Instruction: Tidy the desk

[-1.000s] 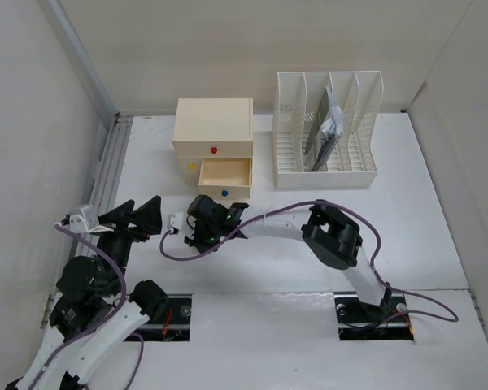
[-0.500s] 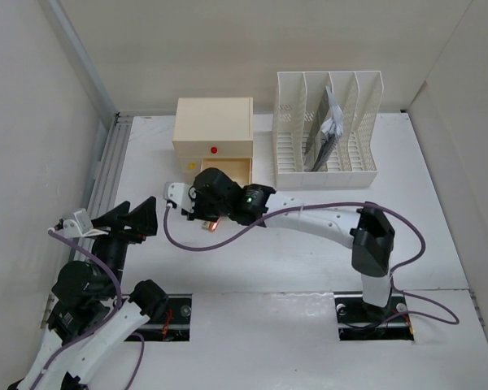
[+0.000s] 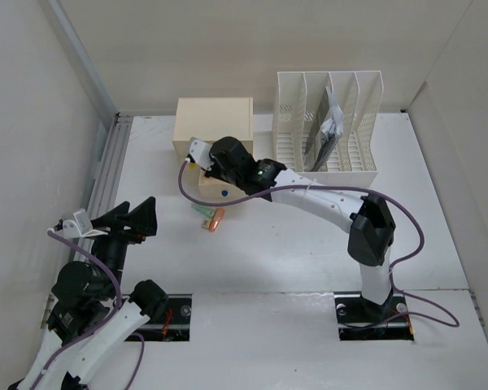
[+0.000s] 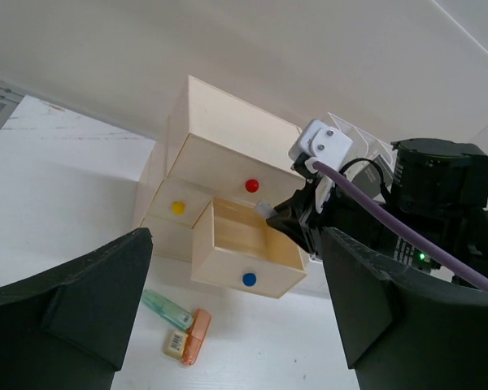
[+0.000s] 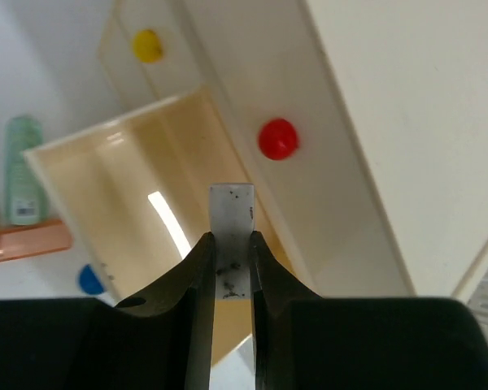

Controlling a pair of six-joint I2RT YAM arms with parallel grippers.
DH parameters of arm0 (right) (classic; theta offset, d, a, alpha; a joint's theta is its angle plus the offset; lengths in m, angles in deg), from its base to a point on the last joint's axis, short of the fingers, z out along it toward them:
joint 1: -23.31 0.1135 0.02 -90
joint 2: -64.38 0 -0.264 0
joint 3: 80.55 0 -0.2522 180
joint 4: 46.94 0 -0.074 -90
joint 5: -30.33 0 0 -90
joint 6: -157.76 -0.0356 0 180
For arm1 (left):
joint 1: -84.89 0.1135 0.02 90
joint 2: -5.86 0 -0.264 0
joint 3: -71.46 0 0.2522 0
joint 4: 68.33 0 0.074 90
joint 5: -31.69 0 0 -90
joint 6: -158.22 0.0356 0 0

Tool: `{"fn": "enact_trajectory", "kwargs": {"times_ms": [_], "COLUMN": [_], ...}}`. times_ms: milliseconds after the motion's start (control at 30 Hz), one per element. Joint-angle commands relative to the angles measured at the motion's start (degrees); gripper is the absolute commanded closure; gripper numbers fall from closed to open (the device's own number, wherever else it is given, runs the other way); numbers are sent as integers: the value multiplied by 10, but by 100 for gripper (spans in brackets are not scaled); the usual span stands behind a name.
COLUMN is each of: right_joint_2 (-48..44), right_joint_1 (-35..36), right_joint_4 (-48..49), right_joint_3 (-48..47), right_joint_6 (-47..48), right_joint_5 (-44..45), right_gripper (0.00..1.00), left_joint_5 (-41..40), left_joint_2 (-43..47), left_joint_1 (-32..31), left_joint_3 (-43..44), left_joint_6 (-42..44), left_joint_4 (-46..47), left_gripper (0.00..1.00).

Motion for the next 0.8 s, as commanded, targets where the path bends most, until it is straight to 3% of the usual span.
{"fn": "enact_trajectory", "kwargs": {"times_ms": [0, 67, 200, 333, 533, 600, 667, 767], "right_joint_2": [6, 20, 20, 5, -45, -52, -52, -28], "right_joint_1": [-12, -19, -19, -19, -19, -19, -19, -13], "right_joint_4": [33, 22, 10, -2, -2, -33, -62, -119], "right_joint_3": [-29, -35, -41, -36, -13, -13, -7, -7], "right_joint_6": [3, 3, 3, 3, 3, 39, 71, 133], "right_joint_5": [30, 17, -15, -47, -130, -199, -321, -428], "right_gripper": [100, 98, 63, 56, 56, 62, 77, 85], "left_joint_5": [-5, -5, -5, -5, -5, -5, -5, -5], "left_joint_2": [2, 2, 2, -3, -3, -3, -3, -3], "left_joint_1": [1, 1, 1, 1, 1, 1, 1, 1], "left_joint_3": [-1, -1, -1, -1, -1, -1, -1, -1], "left_joint_6": [0, 0, 0, 0, 0, 0, 0, 0], "left_joint_4": [12, 12, 12, 12, 12, 12, 12, 12], "left_gripper": [18, 18, 18, 18, 18, 18, 18, 18]}}
